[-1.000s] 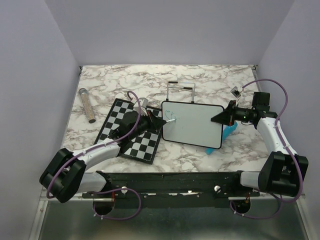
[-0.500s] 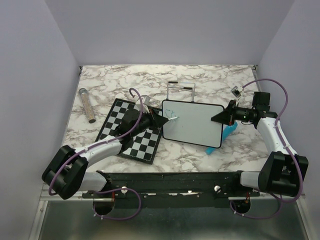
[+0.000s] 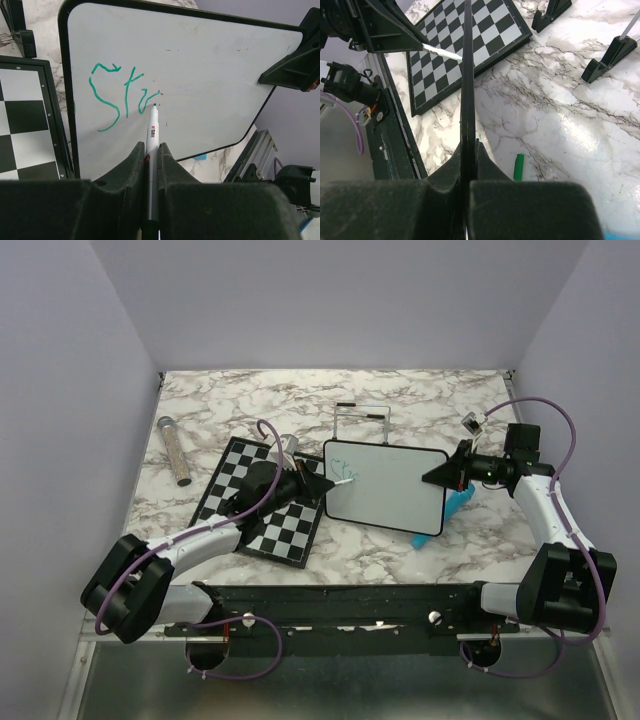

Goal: Write a sentence on the whiteboard

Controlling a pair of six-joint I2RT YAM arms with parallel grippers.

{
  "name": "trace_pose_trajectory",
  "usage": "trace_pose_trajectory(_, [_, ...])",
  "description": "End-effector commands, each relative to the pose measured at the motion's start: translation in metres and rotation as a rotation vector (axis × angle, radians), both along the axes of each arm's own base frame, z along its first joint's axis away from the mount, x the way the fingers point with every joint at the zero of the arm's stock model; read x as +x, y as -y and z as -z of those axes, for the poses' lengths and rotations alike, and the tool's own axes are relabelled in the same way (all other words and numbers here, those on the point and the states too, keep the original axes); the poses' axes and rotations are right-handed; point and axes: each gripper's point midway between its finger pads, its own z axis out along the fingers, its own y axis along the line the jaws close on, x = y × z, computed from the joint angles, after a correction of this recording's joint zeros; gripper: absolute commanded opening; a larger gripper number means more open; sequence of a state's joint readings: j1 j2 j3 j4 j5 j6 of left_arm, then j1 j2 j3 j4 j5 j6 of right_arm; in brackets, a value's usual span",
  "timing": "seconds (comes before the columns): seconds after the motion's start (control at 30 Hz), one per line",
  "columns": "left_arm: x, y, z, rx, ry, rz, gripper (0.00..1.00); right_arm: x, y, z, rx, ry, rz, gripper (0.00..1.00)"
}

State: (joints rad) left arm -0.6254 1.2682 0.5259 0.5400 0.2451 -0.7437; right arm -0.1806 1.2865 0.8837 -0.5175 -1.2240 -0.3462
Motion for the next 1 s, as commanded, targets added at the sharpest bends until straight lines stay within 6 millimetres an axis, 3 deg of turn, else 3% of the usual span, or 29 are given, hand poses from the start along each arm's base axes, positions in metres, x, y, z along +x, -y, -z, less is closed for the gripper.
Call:
trace_pose_trajectory(0.0, [-0.003,0.006,-0.005,-0.009,0.026,0.048,0.00,0.006,0.004,0.002,-0.055,0.059,0.007,0.01])
trace_pose_trajectory(0.33, [0.006,0.009,-0.003,0.006,0.017,0.030,0.00,0.006,0.004,0.002,-0.056,0.060,0.006,0.01])
trace_pose_trajectory(0.77, [0.015,0.015,-0.020,-0.014,0.050,0.031,0.00,0.006,0.004,0.003,-0.055,0.059,0.006,0.01])
trace_pose_trajectory(0.97, [0.012,0.018,-0.013,-0.008,0.025,0.057,0.00,0.006,0.004,0.003,-0.055,0.057,0.006,0.01])
